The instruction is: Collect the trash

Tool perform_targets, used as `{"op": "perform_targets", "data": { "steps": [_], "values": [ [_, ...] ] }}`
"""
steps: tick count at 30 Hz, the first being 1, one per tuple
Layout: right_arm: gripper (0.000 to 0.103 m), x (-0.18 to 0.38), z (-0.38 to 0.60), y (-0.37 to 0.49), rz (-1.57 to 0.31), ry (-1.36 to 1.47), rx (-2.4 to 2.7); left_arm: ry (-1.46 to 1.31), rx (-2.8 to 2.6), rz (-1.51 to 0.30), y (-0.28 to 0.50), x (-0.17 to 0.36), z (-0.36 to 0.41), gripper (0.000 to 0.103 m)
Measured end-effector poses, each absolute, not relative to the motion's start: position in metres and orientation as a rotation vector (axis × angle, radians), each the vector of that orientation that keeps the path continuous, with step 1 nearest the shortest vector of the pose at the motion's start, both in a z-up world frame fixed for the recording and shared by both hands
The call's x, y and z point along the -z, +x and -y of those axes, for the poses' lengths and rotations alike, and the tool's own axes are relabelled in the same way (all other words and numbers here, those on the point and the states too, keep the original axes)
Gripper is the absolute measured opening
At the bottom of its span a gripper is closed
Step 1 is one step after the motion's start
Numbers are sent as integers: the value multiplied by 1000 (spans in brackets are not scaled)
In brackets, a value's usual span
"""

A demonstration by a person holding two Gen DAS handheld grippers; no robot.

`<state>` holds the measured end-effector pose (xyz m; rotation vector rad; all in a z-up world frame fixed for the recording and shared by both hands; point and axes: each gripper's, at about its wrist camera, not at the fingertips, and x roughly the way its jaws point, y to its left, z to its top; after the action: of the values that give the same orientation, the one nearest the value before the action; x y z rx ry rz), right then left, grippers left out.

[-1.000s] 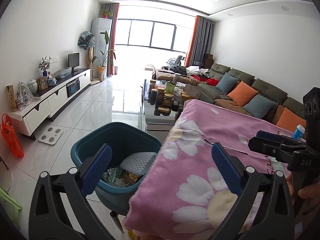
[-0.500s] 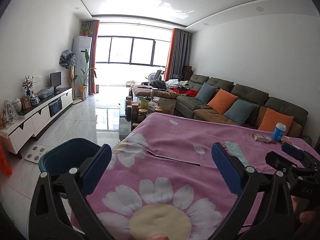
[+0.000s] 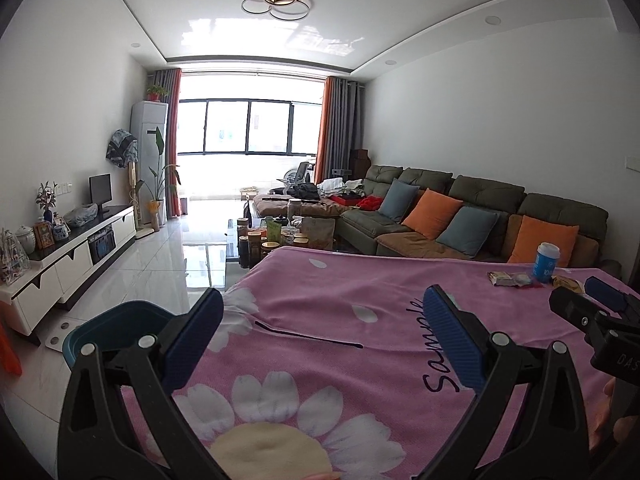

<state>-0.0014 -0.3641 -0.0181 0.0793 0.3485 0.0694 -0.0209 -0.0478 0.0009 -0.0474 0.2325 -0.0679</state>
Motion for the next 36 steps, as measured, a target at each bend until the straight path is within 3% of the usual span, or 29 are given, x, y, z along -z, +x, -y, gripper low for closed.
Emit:
{"op": "perform_targets", "data": {
  "steps": [36],
  "values": [
    [96,11,367,-13,-312,72,-24,-18,60,-214,-20,0,57,98]
  ]
}}
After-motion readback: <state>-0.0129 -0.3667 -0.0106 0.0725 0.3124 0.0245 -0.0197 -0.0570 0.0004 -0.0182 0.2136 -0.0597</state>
